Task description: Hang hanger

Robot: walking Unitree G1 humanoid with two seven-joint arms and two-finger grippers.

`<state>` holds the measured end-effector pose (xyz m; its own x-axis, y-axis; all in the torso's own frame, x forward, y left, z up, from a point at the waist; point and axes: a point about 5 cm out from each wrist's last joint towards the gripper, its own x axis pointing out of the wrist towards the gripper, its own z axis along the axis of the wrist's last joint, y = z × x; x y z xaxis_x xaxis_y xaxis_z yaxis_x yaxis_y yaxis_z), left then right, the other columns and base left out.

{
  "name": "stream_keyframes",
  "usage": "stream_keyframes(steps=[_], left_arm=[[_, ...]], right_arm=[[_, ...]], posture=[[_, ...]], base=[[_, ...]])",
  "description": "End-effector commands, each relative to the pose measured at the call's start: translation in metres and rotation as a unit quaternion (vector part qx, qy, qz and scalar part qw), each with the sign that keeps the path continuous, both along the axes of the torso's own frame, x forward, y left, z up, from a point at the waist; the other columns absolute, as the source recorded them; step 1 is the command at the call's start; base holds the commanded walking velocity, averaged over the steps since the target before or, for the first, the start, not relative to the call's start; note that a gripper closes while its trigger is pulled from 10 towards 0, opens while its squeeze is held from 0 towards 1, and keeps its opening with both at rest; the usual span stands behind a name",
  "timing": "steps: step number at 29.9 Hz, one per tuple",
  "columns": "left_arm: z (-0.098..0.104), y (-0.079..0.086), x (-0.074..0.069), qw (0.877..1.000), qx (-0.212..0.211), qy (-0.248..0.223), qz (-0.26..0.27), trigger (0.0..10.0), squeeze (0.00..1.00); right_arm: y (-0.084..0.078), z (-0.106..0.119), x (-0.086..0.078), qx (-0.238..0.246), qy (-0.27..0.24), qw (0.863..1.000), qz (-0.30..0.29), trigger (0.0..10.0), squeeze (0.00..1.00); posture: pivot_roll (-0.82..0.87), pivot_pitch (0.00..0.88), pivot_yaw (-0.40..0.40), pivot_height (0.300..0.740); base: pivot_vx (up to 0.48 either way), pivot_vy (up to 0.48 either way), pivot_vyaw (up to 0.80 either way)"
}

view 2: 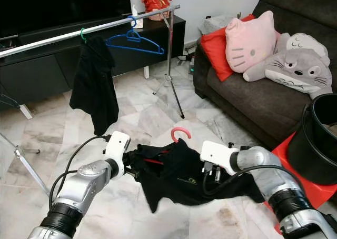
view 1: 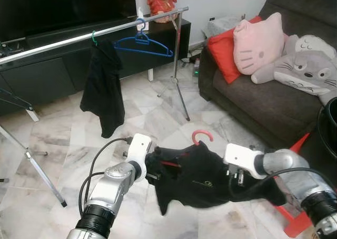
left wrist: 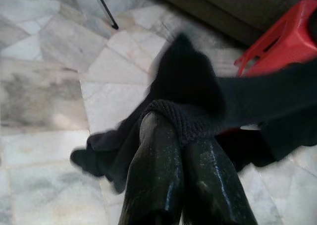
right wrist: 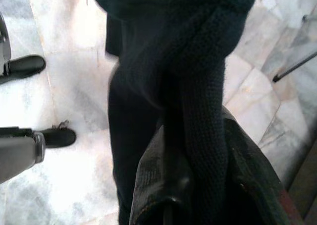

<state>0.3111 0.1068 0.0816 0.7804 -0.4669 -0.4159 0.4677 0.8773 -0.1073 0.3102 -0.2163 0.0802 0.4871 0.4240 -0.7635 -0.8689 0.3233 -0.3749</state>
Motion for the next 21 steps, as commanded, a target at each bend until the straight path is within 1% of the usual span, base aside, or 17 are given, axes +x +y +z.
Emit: stream_keyframes(steps=[1, 2, 3, 5, 7, 8, 10, 11, 12, 13, 14, 17, 18, 19, 20, 21], left_arm=[[0.014, -0.003, 0.003, 1.000, -0.020, -0.017, -0.014, 0.0, 0.00], [0.017, -0.003, 0.002, 0.999, -0.023, -0.019, -0.023, 0.0, 0.00], [0.022, -0.005, 0.001, 0.998, -0.022, -0.026, -0.044, 0.0, 0.00], [0.024, -0.005, 0.000, 0.998, -0.021, -0.030, -0.049, 0.0, 0.00], [0.031, -0.005, 0.000, 0.998, -0.034, -0.034, -0.051, 0.0, 0.00], [0.035, -0.006, -0.001, 0.997, -0.037, -0.038, -0.064, 0.0, 0.00], [0.037, -0.007, -0.003, 0.996, -0.036, -0.038, -0.072, 0.0, 0.00], [0.036, -0.009, -0.006, 0.994, -0.031, -0.038, -0.094, 0.0, 0.00], [0.036, -0.010, -0.007, 0.994, -0.030, -0.038, -0.099, 0.0, 0.00], [0.036, -0.011, -0.009, 0.993, -0.028, -0.036, -0.109, 0.0, 0.00], [0.036, -0.014, -0.014, 0.991, -0.026, -0.033, -0.128, 0.0, 0.00], [0.035, -0.017, -0.019, 0.988, -0.023, -0.028, -0.152, 0.0, 0.00], [0.032, -0.020, -0.023, 0.985, -0.016, -0.024, -0.171, 0.0, 0.00], [0.028, -0.023, -0.027, 0.982, -0.007, -0.014, -0.187, 0.0, 0.00], [0.028, -0.023, -0.027, 0.982, -0.007, -0.014, -0.187, 0.0, 0.00], [0.024, -0.025, -0.031, 0.980, 0.006, -0.009, -0.201, 0.0, 0.00]], right_arm=[[0.001, -0.002, 0.004, -0.014, -0.011, 1.000, -0.014, 10.0, 0.00], [0.001, -0.004, 0.005, -0.020, -0.016, 0.999, -0.024, 10.0, 0.00], [0.000, -0.007, 0.009, -0.031, -0.021, 0.998, -0.052, 10.0, 0.00], [-0.001, -0.008, 0.009, -0.037, -0.019, 0.997, -0.059, 10.0, 0.00], [0.000, -0.013, 0.009, -0.040, -0.015, 0.997, -0.067, 10.0, 0.00], [0.000, -0.015, 0.012, -0.044, -0.031, 0.995, -0.088, 10.0, 0.00], [-0.001, -0.015, 0.014, -0.048, -0.045, 0.993, -0.101, 10.0, 0.00], [0.000, -0.014, 0.019, -0.036, -0.061, 0.989, -0.130, 10.0, 0.00], [0.000, -0.014, 0.020, -0.032, -0.065, 0.988, -0.138, 10.0, 0.00], [0.002, -0.012, 0.023, -0.016, -0.073, 0.985, -0.157, 10.0, 0.00], [0.007, -0.009, 0.028, 0.014, -0.085, 0.979, -0.183, 10.0, 0.00], [0.012, -0.006, 0.033, 0.041, -0.101, 0.973, -0.205, 10.0, 0.00], [0.018, -0.004, 0.037, 0.070, -0.112, 0.966, -0.223, 10.0, 0.00], [0.026, -0.001, 0.040, 0.115, -0.113, 0.957, -0.240, 10.0, 0.00], [0.026, -0.001, 0.040, 0.115, -0.113, 0.957, -0.240, 10.0, 0.00], [0.033, 0.000, 0.042, 0.142, -0.107, 0.953, -0.246, 10.0, 0.00]], posture=[[-0.03, 0.000, -0.016, 0.740], [-0.03, 0.000, -0.016, 0.740], [-0.03, 0.000, -0.018, 0.740], [-0.03, 0.000, -0.018, 0.740], [-0.03, 0.000, -0.022, 0.740], [-0.03, 0.000, -0.022, 0.740], [-0.02, 0.000, -0.024, 0.740], [-0.02, 0.000, -0.024, 0.740], [-0.02, 0.000, -0.024, 0.740], [-0.02, 0.000, -0.024, 0.740], [-0.02, 0.000, -0.022, 0.740], [-0.02, 0.000, -0.019, 0.740], [-0.02, 0.000, -0.019, 0.740], [-0.02, 0.000, -0.019, 0.740], [-0.02, 0.000, -0.019, 0.740], [-0.01, 0.000, -0.017, 0.740]], base=[[0.000, 0.000, 0.00], [0.000, 0.000, 0.00], [0.000, 0.000, 0.00], [0.000, 0.000, 0.00], [0.000, 0.000, 0.00], [0.000, 0.000, 0.00], [0.000, 0.000, 0.00], [0.000, 0.000, 0.00], [0.000, 0.000, 0.00], [0.000, 0.000, 0.00], [0.000, 0.000, 0.00], [0.000, 0.000, 0.00], [0.000, 0.000, 0.00], [0.000, 0.000, 0.00], [0.000, 0.000, 0.00], [0.000, 0.000, 0.00]])
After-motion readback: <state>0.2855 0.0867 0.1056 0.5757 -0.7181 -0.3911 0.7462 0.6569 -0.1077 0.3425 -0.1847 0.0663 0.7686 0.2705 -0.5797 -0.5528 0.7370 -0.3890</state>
